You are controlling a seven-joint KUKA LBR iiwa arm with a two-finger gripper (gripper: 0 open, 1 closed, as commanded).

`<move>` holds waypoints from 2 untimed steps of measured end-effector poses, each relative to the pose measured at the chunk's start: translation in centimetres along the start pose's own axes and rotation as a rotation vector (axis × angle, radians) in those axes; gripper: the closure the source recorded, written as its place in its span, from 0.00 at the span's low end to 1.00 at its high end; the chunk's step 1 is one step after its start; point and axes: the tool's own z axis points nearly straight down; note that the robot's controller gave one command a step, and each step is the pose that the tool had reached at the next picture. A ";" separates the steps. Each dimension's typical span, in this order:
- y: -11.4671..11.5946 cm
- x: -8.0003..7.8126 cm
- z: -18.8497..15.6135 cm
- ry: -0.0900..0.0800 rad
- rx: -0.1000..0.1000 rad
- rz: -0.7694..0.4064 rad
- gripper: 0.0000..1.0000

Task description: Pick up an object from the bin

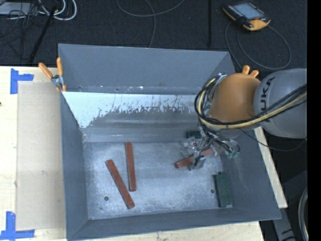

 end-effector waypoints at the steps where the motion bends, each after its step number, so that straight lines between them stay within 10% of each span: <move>1: -4.1 0.9 -0.1 0.000 0.002 -0.065 1.00; 2: -5.4 2.4 -0.2 -0.004 -0.004 -0.137 1.00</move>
Offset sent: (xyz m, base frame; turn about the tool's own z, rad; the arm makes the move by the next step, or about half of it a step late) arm -0.0124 -0.0797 0.0003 -0.1626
